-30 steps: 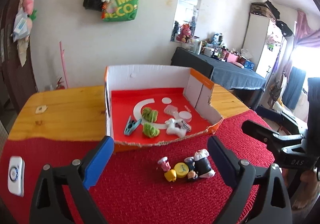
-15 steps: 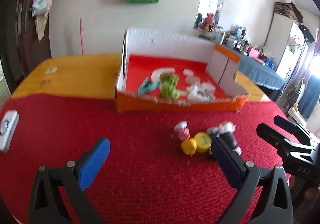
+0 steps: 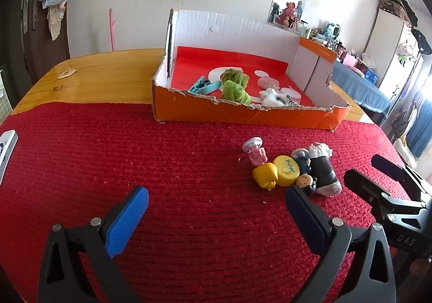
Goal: Organize objects
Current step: 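Grasp the pink-and-yellow figurine with the left gripper while the right gripper grasps the black-and-white cylinder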
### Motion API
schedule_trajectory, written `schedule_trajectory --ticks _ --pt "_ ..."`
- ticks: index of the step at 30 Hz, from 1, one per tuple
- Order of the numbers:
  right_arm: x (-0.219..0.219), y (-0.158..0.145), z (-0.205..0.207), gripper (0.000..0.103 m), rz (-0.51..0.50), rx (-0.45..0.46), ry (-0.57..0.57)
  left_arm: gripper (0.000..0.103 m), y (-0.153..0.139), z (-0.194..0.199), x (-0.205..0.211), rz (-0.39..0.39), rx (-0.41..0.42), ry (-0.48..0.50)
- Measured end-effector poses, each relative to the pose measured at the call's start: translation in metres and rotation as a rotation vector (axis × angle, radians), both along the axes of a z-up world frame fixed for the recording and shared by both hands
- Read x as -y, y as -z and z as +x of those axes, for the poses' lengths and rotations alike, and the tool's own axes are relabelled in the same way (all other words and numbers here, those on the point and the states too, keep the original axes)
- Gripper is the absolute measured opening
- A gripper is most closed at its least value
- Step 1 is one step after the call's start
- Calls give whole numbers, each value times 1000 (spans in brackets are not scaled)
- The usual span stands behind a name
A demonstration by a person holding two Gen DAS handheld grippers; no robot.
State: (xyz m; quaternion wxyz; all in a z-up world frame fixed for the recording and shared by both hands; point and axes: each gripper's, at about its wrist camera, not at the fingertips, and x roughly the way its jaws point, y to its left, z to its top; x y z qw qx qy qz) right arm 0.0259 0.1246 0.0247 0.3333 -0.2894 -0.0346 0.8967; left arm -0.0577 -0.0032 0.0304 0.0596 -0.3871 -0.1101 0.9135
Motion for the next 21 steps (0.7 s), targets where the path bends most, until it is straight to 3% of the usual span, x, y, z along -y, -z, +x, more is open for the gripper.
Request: schedule_trajectory --ticks 9,21 --pt "-3 4 -4 94 -20 36 -8 103 2 -3 2 6 19 -3" --pt "-14 15 -25 94 -84 169 -27 103 -2 -8 3 -7 47 31"
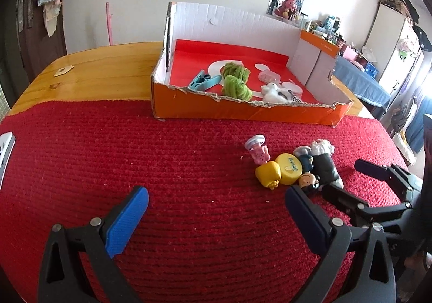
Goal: Organize objects
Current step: 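Grasp the pink-and-yellow figurine with the left gripper while the right gripper grasps the black-and-white cylinder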
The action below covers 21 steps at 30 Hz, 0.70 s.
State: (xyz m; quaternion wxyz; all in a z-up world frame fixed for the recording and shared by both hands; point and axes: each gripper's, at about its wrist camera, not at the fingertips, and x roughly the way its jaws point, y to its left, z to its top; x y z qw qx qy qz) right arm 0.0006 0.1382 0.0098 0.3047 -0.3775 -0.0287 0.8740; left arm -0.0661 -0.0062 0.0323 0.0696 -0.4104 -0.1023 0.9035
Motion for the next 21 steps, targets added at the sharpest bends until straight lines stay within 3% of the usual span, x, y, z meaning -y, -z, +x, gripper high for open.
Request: schedule_trajectory --ticks 8,21 --pt "-24 -18 20 94 33 -24 84 103 0 -10 -11 -59 18 53" --pt "-30 -26 19 94 -65 -52 7 103 5 -27 -19 -176 34 85"
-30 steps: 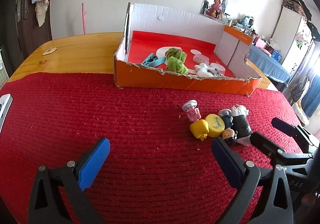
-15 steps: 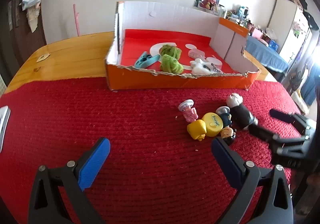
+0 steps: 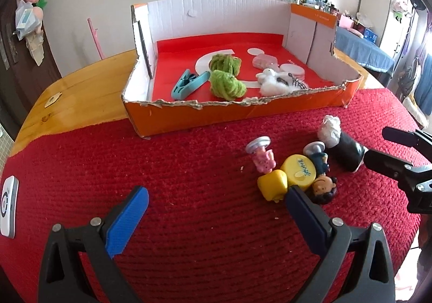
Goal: Organize objects
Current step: 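Grasp the pink-and-yellow figurine with the left gripper while the right gripper grasps the black-and-white cylinder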
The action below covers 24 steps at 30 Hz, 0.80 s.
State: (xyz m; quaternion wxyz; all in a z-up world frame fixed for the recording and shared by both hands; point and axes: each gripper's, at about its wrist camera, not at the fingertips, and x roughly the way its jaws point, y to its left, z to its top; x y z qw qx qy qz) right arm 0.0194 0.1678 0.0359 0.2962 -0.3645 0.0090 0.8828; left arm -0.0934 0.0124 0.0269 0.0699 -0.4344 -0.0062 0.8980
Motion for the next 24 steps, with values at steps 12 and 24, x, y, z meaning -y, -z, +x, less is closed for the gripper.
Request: schedule_trajectory --ticks 12,24 --pt "-2 5 -20 94 -19 54 -66 103 -2 -7 8 -23 1 44" --pt "-7 9 -37 83 -9 101 -158 77 -5 -19 -14 -58 -13 205"
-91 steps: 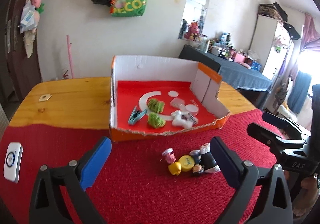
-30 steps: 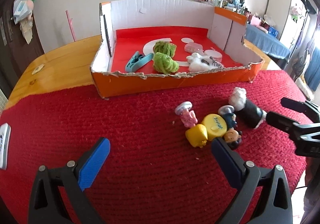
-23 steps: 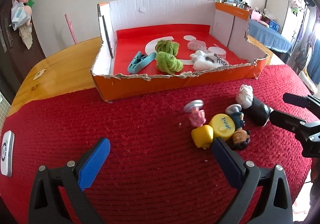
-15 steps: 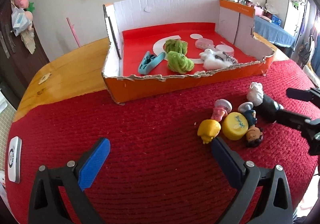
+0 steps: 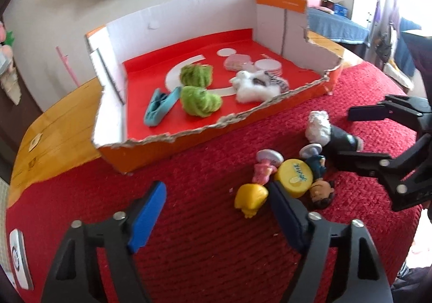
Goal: Organize objects
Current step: 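Grasp the pink-and-yellow figurine with the left gripper while the right gripper grasps the black-and-white cylinder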
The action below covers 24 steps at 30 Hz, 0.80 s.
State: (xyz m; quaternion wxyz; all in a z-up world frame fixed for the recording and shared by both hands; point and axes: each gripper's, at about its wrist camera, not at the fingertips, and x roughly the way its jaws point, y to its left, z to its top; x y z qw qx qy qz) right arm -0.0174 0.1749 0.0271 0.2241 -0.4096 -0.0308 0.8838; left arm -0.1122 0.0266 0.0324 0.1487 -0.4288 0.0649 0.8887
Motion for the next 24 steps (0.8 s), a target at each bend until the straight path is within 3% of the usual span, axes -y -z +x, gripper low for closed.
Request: schedule_trajectory --ticks 7,17,21,24 --pt "5 1 -3 68 24 -8 -29 57 0 -2 -2 87 11 59" --pt "19 6 -4 47 74 -10 -76 28 -2 2 -11 109 0 114" --pt "23 6 -2 33 73 -20 -86 21 -2 4 -16 108 -2 134" --pt "24 6 1 33 62 -36 -83 21 -2 5 -17 102 -8 131"
